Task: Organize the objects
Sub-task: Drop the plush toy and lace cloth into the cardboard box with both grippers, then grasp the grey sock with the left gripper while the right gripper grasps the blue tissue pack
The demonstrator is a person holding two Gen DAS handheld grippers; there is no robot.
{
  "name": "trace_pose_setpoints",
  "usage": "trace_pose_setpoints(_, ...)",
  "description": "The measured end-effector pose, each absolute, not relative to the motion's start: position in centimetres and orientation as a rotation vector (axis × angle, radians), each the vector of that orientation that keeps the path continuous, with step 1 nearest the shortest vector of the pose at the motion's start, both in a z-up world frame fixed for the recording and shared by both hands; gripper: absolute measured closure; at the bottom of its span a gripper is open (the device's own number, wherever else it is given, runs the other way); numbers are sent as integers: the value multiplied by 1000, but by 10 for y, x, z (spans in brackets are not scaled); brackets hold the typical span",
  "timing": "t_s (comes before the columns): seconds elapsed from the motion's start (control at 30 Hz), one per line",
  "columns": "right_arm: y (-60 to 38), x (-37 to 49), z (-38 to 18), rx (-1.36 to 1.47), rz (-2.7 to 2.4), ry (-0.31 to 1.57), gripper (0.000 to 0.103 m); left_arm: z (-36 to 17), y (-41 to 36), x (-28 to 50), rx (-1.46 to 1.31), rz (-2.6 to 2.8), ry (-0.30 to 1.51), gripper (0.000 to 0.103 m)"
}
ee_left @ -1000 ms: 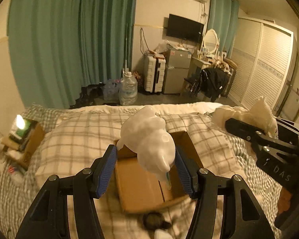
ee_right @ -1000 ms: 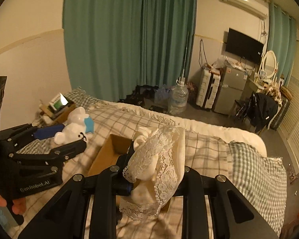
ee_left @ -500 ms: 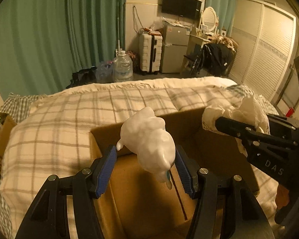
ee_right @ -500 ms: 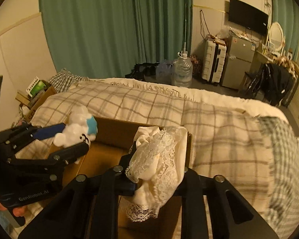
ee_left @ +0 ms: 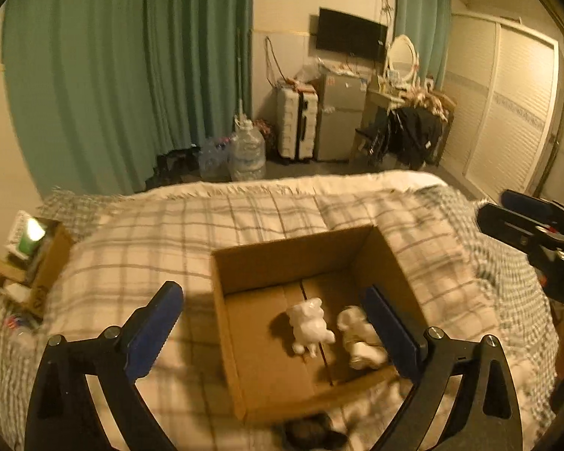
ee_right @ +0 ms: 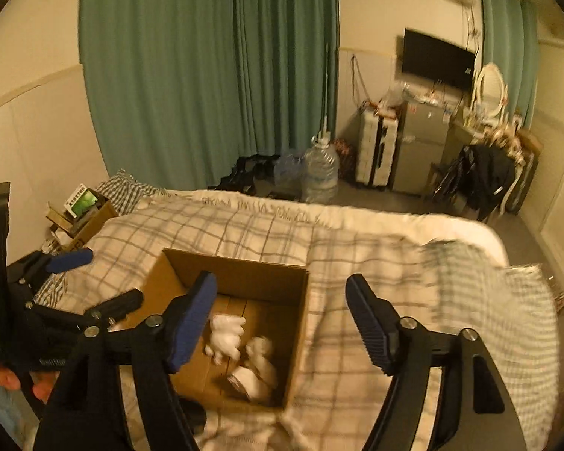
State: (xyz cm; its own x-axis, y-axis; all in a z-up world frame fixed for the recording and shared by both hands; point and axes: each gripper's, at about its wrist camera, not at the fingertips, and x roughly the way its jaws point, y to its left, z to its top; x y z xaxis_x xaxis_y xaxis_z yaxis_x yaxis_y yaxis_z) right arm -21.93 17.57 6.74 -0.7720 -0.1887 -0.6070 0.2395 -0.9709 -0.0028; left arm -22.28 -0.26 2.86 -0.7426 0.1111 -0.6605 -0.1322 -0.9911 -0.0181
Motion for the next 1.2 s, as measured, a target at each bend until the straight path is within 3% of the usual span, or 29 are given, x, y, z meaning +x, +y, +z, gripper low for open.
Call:
trace_pose_setpoints(0.2,182,-140,121,879,-2765,182,28,65,-9,-160,-1058,2864,91,3)
trace_pose_setpoints(0.4,179,-74,135,831,-2760,278,24,48,-14,-111,-1134,2904,159,3)
trace_pose_setpoints(0.53,170,-42,107,838,-2755,373,23,15,-13,-80,-1183,2879,170,3)
trace_pose_setpoints(0.67,158,-29,51,887,-2764,401,23,-29,-4,-56,-1259,2813,39,3)
trace_pose_setpoints(0.9,159,-39,-43,1033,-2758,281,23,-91,17,-49,-1395,2705,-27,3)
trace_pose_setpoints(1.07,174,-51,-78,1161,-2733,196,23,-109,25,-54,-1395,2641,-43,4)
trace_pose_setpoints(1.1,175,-52,-82,1173,-2725,186,23,-108,24,-56,-1384,2638,-54,10)
trace_pose_setpoints(1.13,174,-53,-85,1180,-2718,186,23,-108,23,-57,-1374,2620,-72,28)
trace_pose_setpoints(1.17,173,-54,-87,1187,-2709,189,23,-110,23,-58,-1367,2559,-116,39)
trace_pose_setpoints(1.2,172,-54,-90,1196,-2699,190,23,-111,23,-58,-1369,2542,-130,41)
